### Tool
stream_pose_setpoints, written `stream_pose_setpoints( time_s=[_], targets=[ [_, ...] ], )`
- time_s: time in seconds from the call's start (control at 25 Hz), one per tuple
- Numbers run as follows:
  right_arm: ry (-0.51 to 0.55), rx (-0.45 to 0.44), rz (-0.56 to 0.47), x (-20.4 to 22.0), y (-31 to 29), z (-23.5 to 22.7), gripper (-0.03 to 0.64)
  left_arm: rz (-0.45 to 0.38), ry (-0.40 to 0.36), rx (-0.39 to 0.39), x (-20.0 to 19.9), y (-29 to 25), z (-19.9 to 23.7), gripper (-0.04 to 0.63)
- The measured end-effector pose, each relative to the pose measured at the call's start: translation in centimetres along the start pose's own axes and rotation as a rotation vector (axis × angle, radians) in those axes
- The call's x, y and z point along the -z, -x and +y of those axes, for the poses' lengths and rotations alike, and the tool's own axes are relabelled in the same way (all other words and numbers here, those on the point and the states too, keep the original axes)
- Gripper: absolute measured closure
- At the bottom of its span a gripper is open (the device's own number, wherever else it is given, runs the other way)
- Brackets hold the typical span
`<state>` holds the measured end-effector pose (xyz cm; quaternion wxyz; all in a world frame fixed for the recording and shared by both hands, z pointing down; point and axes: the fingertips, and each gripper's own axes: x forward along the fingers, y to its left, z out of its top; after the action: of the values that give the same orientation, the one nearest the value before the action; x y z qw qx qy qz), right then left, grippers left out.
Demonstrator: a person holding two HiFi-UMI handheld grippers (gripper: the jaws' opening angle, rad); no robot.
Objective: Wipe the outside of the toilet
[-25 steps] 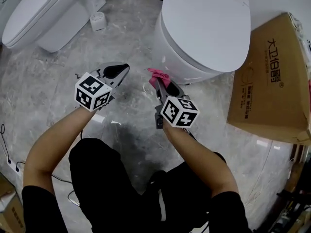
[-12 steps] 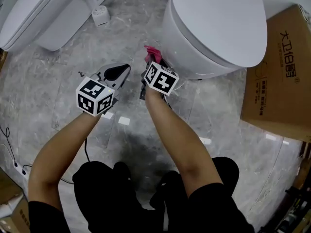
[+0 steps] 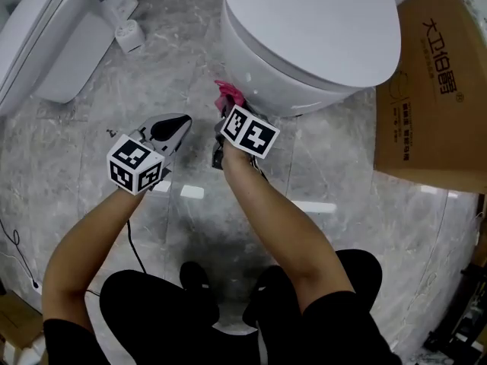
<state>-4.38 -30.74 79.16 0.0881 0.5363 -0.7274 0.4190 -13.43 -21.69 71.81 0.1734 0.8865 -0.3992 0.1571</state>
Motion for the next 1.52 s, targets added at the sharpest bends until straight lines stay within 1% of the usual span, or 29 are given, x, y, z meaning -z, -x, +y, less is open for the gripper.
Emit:
stream_pose_setpoints(
  time_s=[0.12,0.2,0.36,0.48,0.56,0.64,0.8,0.92,1.04,1.16,1.24,1.32,1.36,1.44,1.48,1.52],
  targets=[
    [0.064,-0.034,0.031,0.3,1.6,-1.6,0.491,0.0,-0.021,0.03,-1.1,-1.2,0.4,0.575],
    [0.116,-0.065,0.06,0.7,2.7,-2.9,0.489,-0.011,-0.008,0.039,-1.6,-1.8,0.8,0.574],
    [0.246,-0.12,0.118,0.3,4.7,-5.3,0.489,-0.02,0.03,0.032,-1.8,-3.6,1.5,0.574],
    [0.339,-0.13,0.134,-0.5,6.2,-7.4,0.489,-0.029,0.015,0.062,-2.0,-5.1,0.6,0.575],
    [0.37,-0.107,0.138,-1.4,6.8,-9.9,0.491,-0.032,-0.008,0.093,-2.2,-5.9,-0.5,0.574],
    [0.385,-0.061,0.144,-2.2,7.5,-13.1,0.491,-0.014,-0.043,0.142,-1.8,-6.6,-2.1,0.575],
    [0.398,0.041,0.089,-5.9,7.6,-18.6,0.494,-0.002,-0.122,0.209,-1.7,-7.4,-4.6,0.574],
    [0.458,0.113,0.057,-9.0,6.3,-21.6,0.494,-0.024,-0.135,0.229,-2.0,-8.0,-5.6,0.574],
    [0.444,0.179,0.006,-12.6,4.4,-24.0,0.497,-0.054,-0.12,0.229,-2.5,-8.7,-5.9,0.575],
    [0.447,0.24,-0.061,-16.5,3.1,-25.3,0.499,-0.066,-0.111,0.228,-2.4,-8.9,-5.7,0.575],
    [0.471,0.234,-0.083,-17.9,2.4,-25.6,0.499,-0.069,-0.108,0.224,-2.0,-8.9,-5.3,0.575],
    [0.505,0.228,-0.094,-18.5,2.2,-25.8,0.497,-0.067,-0.108,0.226,-1.5,-8.9,-4.9,0.575],
    [0.504,0.237,-0.102,-18.5,2.6,-25.9,0.497,-0.061,-0.117,0.233,-1.1,-8.8,-4.8,0.575],
    [0.451,0.263,-0.131,-18.1,4.4,-26.1,0.495,-0.048,-0.146,0.242,-0.6,-8.7,-4.7,0.575],
    [0.411,0.262,-0.139,-17.4,5.7,-26.0,0.495,-0.049,-0.153,0.242,-0.6,-8.6,-4.6,0.574],
    [0.378,0.234,-0.131,-16.1,7.2,-25.3,0.495,-0.054,-0.154,0.24,-0.8,-8.5,-4.4,0.575]
  ],
)
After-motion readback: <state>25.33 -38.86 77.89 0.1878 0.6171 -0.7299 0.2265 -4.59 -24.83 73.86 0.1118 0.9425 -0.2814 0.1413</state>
